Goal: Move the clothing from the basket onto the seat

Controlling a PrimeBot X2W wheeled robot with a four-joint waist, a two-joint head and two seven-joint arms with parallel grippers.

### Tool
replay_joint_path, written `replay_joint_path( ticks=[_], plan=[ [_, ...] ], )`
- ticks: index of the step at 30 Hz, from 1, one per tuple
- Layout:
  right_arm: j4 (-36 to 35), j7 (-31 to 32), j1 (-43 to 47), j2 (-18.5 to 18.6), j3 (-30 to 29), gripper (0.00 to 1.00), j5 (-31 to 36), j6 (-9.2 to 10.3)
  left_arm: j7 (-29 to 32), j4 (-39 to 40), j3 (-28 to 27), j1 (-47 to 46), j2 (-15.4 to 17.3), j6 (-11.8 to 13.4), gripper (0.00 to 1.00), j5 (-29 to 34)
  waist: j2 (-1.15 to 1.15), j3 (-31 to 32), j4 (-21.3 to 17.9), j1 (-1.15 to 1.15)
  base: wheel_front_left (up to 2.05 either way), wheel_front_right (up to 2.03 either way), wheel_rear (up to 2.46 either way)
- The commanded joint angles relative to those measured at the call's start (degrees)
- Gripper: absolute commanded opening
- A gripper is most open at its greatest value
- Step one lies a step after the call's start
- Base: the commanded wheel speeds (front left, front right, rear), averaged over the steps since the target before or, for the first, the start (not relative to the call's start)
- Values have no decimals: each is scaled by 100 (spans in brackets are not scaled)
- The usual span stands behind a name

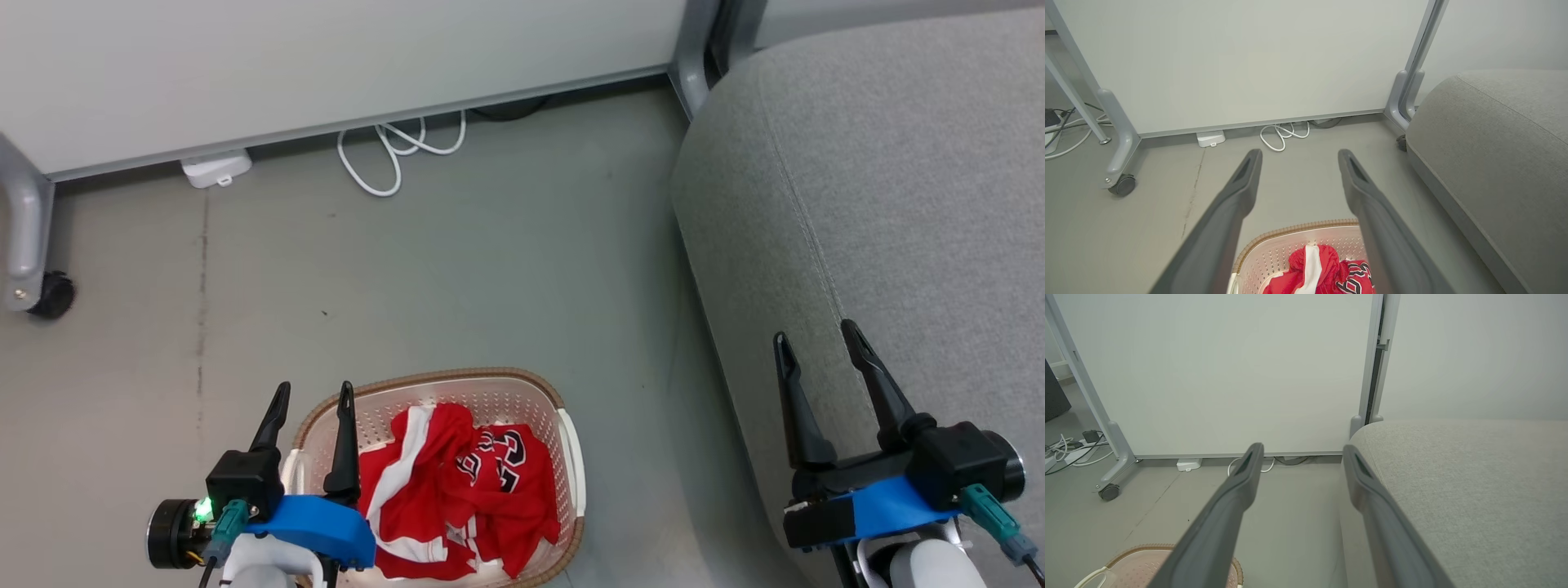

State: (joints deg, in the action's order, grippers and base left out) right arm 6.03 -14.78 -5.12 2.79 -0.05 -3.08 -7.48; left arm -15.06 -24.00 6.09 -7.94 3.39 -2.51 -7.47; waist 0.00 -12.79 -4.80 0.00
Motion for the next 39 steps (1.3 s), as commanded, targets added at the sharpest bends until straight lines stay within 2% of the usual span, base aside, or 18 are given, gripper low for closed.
replay_joint_path(
  ticks=[1,11,21,31,39],
  plan=[
    [-9,-29,-108,18,71,100,-51,-3,-18,-107,-41,-121,44,-1,100,51,0,-316,-287,0,0,0,0],
    [-82,-48,-493,17,415,100,-308,-3,-17,-1052,-71,-565,199,-71,100,210,0,-988,-767,0,0,0,0],
    [-282,-49,-754,16,609,100,-500,-3,-17,-2355,350,-1295,425,-196,100,585,0,-1660,-1036,0,0,0,0],
    [-425,-49,-924,16,680,100,-616,-3,25,-3393,412,-1987,483,-46,100,554,0,-2178,-1127,0,0,0,0],
    [-525,-49,-1031,16,792,100,-830,-3,30,-3828,438,-2445,646,87,100,561,0,-2592,-1236,0,0,0,0]
  ],
)
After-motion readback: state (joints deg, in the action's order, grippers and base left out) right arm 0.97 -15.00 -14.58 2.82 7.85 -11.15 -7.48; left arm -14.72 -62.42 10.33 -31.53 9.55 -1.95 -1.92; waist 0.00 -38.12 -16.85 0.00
